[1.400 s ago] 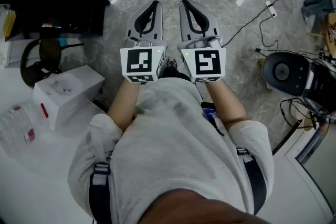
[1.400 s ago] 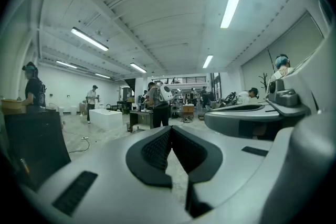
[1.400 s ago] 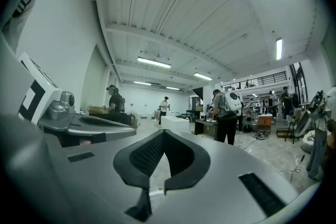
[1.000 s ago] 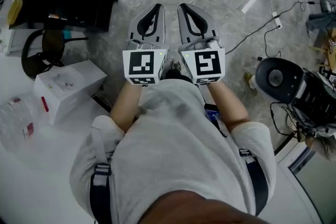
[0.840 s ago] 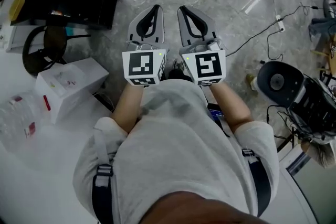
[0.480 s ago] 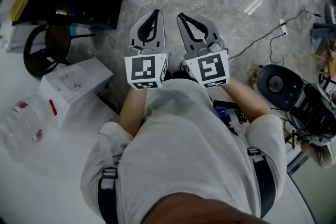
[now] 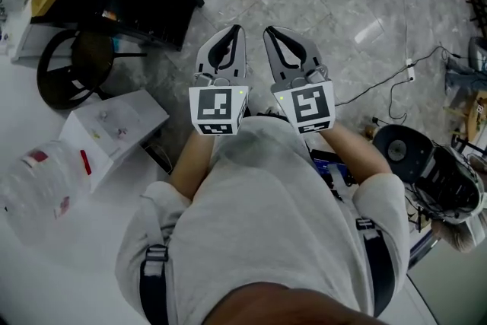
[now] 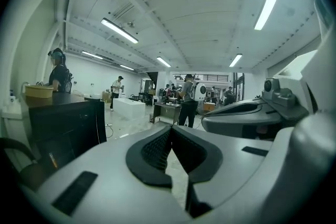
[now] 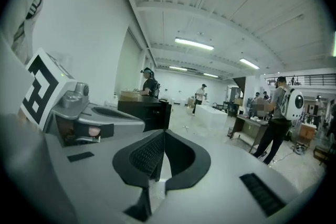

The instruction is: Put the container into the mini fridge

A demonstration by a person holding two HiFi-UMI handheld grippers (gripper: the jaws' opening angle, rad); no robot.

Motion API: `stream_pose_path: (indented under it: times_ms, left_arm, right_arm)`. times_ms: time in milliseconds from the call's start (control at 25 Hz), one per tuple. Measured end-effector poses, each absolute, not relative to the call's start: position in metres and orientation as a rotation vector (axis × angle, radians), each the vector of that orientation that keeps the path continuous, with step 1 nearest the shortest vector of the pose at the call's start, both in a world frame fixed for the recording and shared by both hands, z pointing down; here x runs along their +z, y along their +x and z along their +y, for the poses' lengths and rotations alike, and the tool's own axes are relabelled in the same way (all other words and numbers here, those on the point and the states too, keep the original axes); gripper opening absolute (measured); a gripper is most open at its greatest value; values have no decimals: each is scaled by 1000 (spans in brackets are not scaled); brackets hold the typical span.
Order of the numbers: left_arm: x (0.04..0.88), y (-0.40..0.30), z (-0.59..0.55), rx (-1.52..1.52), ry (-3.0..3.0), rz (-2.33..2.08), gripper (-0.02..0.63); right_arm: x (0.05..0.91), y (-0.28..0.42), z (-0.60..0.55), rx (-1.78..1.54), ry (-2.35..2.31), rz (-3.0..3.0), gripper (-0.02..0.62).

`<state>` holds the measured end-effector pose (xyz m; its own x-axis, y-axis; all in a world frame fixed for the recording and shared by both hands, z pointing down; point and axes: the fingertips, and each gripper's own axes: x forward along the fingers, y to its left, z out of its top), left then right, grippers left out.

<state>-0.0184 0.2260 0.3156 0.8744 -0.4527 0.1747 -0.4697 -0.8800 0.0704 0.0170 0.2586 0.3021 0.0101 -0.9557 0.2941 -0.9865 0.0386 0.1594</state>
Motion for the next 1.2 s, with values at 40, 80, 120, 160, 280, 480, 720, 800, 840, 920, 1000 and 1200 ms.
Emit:
stream_pose_path:
  times_ms: [40, 80, 120, 160, 280, 480, 720, 800, 840, 920, 1000, 1200]
  left_arm:
    - [316, -23, 219, 243, 2942, -714, 12]
    - [317, -28, 211, 251, 2948, -706, 12]
    - [317, -33, 204, 257, 2952, -700, 12]
    - [317, -37, 196, 260, 2952, -698, 12]
    - [322, -47, 177, 265, 2937, -701, 12]
    - [330, -45, 152, 296, 2937, -663, 12]
    - [333, -27, 120, 336, 2958, -692, 12]
    - [333, -21, 104, 348, 2962, -726, 12]
    - [332, -19, 95, 352, 2965, -749, 12]
    - [328, -15, 74, 355, 2971, -807, 12]
    - [324, -12, 52, 370, 2972, -860, 12]
    - [316, -11, -11, 424, 2935, -1039, 12]
  right_arm:
    - [303, 14, 250, 152, 1979, -2000, 38]
    - [304, 10, 242, 159, 1979, -1993, 38]
    - [304, 6, 234, 151, 1973, -1982, 38]
    - [304, 3, 227, 132, 1963, -1969, 38]
    - [305, -4, 211, 100, 1948, -1942, 38]
    - [314, -6, 188, 147, 1923, -1948, 38]
    - [320, 7, 151, 145, 1880, -2014, 38]
    - [320, 13, 132, 134, 1857, -2053, 39]
    - [319, 15, 121, 125, 1837, -2081, 39]
    - [319, 17, 95, 110, 1787, -2151, 38]
    - [320, 18, 67, 108, 1736, -2218, 39]
    - [311, 16, 6, 71, 1606, -2356, 38]
